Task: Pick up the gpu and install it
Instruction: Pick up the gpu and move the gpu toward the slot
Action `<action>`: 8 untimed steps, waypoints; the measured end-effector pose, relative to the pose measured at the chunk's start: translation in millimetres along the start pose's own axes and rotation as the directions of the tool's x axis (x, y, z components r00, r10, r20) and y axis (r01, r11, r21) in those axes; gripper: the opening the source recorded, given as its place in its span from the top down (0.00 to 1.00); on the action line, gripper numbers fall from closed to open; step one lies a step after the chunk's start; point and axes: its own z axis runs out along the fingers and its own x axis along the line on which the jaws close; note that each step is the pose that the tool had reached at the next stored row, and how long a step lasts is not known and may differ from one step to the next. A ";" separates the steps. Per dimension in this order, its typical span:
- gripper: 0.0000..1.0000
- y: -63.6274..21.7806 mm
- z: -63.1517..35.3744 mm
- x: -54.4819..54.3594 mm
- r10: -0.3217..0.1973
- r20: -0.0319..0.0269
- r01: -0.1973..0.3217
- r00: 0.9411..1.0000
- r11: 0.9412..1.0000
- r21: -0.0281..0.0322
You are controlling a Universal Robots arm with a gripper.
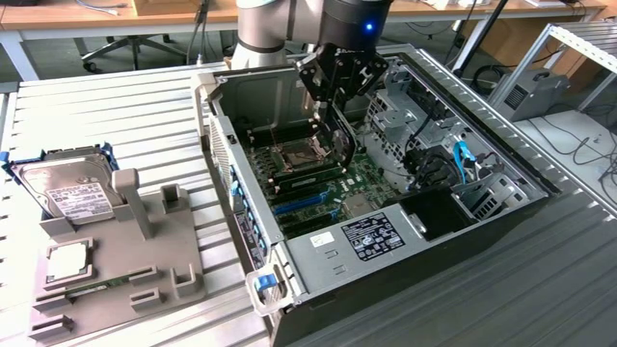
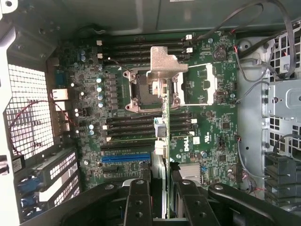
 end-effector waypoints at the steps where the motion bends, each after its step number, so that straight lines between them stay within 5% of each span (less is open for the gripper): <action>1: 0.74 0.1 0.2 -0.6 0.000 0.000 0.000 1.000 1.000 0.000; 8: 0.74 0.3 1.5 -3.7 0.000 0.000 0.000 1.000 1.000 0.000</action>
